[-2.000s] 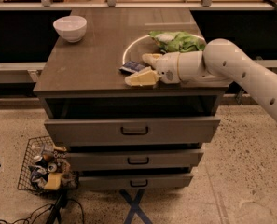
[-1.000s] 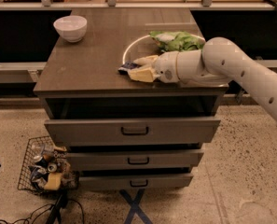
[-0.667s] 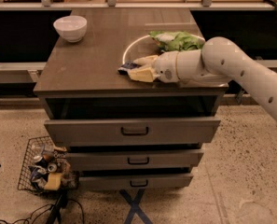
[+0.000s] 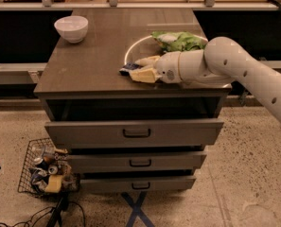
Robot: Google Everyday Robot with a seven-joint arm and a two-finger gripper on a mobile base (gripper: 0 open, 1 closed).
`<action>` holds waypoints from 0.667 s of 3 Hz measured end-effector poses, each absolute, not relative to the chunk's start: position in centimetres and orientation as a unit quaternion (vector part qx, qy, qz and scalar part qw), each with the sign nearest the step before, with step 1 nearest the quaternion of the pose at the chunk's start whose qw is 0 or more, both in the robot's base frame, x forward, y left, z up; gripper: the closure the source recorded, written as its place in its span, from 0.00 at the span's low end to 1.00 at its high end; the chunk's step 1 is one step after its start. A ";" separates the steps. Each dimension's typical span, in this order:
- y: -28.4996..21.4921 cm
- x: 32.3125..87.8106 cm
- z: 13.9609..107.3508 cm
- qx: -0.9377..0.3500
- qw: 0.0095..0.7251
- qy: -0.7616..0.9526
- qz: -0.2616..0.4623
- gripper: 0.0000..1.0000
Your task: Move rxbar blueberry near white bowl
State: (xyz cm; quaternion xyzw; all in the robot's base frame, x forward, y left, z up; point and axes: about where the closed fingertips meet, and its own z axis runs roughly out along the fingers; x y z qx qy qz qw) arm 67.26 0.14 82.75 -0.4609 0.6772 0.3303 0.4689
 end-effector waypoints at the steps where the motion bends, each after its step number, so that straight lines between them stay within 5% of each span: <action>1: 0.1 67.3 82.8 -0.461 0.469 0.677 0.330 1.00; 2: 0.4 68.1 86.5 -0.469 0.473 0.684 0.297 1.00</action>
Offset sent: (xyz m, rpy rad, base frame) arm 0.0558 0.0031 0.2500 -0.3483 -0.2354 -0.1959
